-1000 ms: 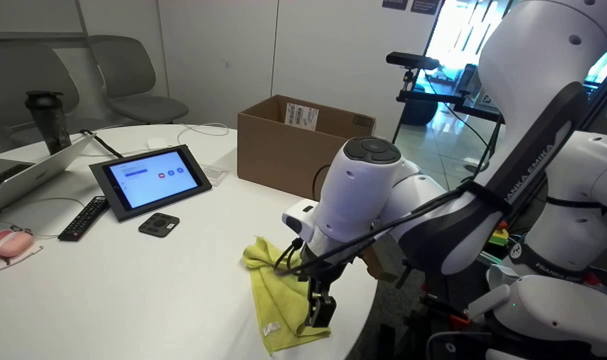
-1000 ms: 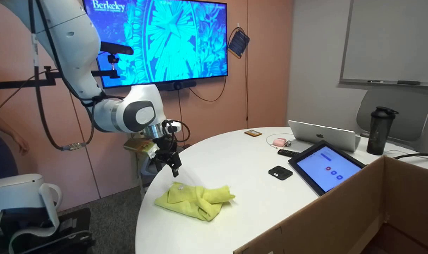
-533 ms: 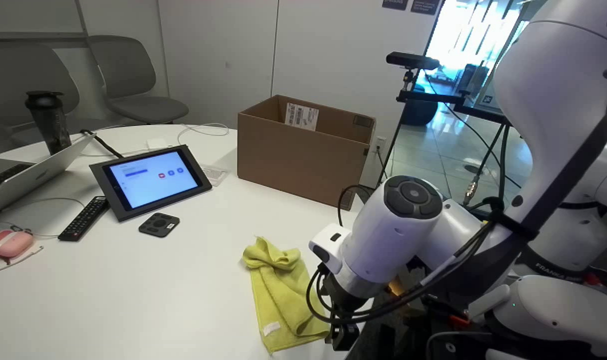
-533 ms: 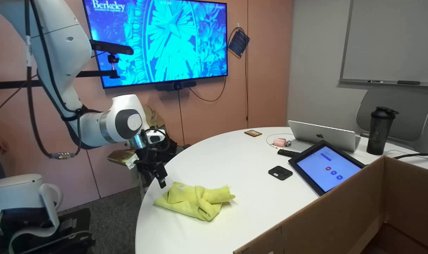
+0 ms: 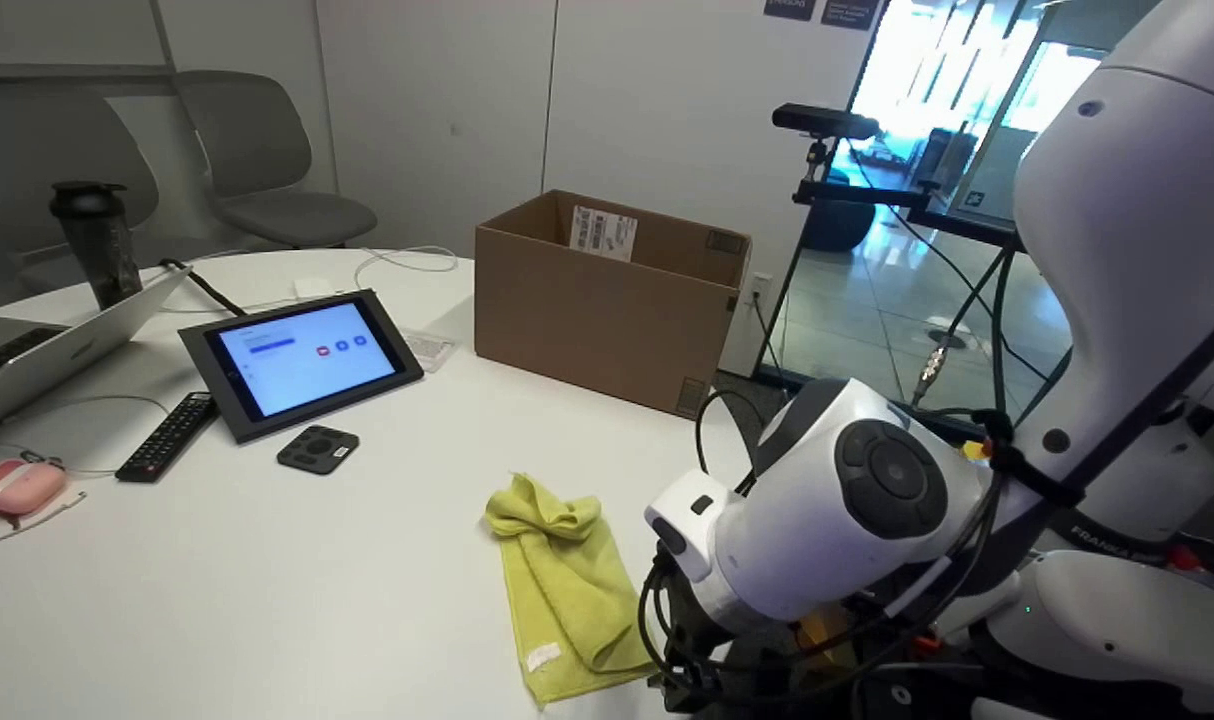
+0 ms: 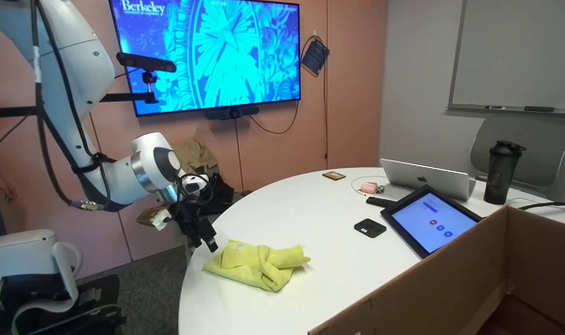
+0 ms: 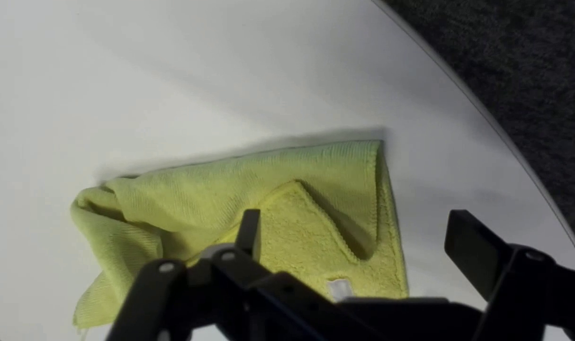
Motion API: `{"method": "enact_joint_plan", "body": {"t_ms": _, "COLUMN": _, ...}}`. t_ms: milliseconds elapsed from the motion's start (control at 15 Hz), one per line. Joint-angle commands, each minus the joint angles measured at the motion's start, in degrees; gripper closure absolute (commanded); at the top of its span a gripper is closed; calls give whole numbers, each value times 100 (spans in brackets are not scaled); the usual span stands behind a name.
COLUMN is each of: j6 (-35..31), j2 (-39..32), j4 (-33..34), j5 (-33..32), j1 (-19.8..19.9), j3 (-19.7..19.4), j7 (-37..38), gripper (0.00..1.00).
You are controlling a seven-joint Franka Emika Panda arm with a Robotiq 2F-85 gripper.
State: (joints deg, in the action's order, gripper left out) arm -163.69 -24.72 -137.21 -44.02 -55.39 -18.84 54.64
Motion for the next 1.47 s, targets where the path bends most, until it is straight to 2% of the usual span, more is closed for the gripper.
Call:
{"method": "enact_joint_plan", "body": {"t_ms": 0, "j6": -171, "j2": -192, "j4": 82, "j5": -149, "j1": -259, "j3": -77, "j7": 401, "gripper": 0}}
{"method": "enact_joint_plan", "body": {"t_ms": 67, "j6": -126, "j2": -190, "j4": 108, "j5": -274, "j1": -59, "j3": 137, "j7": 487, "gripper": 0}}
{"method": "enact_joint_plan", "body": {"t_ms": 200, "j6": -161, "j2": -237, "j4": 122, "j5": -358, "j1": -58, "j3": 166, "j7": 567, "gripper": 0}}
{"method": "enact_joint_plan", "body": {"t_ms": 333, "j6": -220, "j2": -296, "j4": 160, "j5": -537, "j1": -39, "j3": 150, "j7": 641, "gripper": 0}}
{"method": "enact_joint_plan", "body": {"t_ms": 467, "j6": -440, "j2": -392, "j4": 171, "j5": -537, "j1": -193, "j3": -66, "j7": 572, "gripper": 0}}
{"method": "enact_joint_plan", "body": {"t_ms": 867, "j6": -962, "j2": -720, "j4": 291, "j5": -418, "j1": -21, "j3": -39, "j7": 408, "gripper": 0}}
{"method": "enact_joint_plan", "body": {"t_ms": 1400, "j6": -1146, "j2": -1050, "j4": 462, "j5": -314, "j1": 343, "j3": 73, "j7": 251, "gripper": 0}}
